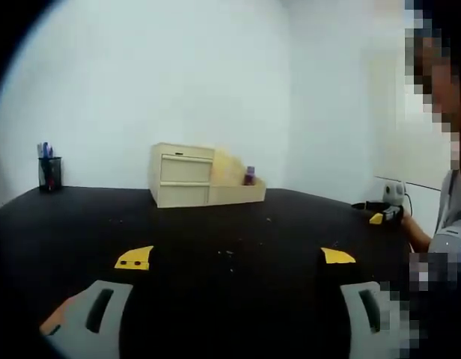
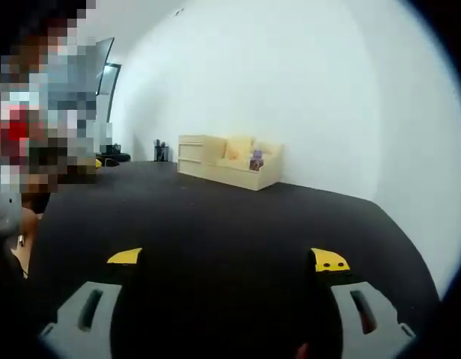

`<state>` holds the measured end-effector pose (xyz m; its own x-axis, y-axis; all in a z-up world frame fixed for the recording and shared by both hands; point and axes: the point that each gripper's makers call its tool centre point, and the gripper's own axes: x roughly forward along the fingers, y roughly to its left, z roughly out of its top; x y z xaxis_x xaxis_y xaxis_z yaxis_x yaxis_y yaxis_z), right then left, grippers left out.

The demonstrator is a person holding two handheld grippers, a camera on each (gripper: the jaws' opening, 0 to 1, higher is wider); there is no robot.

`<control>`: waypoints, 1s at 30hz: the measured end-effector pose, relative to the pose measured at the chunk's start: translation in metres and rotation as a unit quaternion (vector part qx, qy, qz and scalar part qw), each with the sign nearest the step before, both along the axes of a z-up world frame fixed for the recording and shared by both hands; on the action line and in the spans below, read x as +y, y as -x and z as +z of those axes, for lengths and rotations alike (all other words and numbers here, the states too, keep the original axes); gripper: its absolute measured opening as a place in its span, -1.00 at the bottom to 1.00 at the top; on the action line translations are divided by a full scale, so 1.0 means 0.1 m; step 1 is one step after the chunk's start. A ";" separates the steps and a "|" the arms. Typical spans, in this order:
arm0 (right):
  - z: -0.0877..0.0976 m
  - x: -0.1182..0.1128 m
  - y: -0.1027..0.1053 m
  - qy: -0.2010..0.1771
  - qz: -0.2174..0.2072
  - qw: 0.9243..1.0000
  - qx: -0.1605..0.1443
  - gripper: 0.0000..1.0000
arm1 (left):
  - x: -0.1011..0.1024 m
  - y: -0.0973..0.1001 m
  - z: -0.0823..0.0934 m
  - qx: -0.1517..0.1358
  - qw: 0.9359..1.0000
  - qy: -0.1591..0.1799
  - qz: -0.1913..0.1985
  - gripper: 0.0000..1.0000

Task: Open the drawer, pick up the cosmetic bottles from the table one by one, place them into the drawer, release the gripper, close the drawer, and move the gripper away

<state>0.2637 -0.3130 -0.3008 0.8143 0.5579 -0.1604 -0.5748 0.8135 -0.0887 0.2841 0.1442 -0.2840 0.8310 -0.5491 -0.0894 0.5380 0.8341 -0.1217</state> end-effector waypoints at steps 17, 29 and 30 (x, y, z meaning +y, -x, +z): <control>-0.01 0.01 0.00 -0.001 0.000 1.000 0.000 0.63 | 0.00 0.01 0.02 -0.004 1.000 0.005 0.000 0.62; -0.01 -0.01 0.01 -0.001 0.000 1.000 -0.002 0.63 | -0.02 0.02 0.01 -0.004 1.000 0.005 0.000 0.62; -0.01 -0.01 0.01 -0.001 0.000 1.000 -0.002 0.63 | -0.02 0.02 0.01 -0.005 1.000 0.005 0.000 0.62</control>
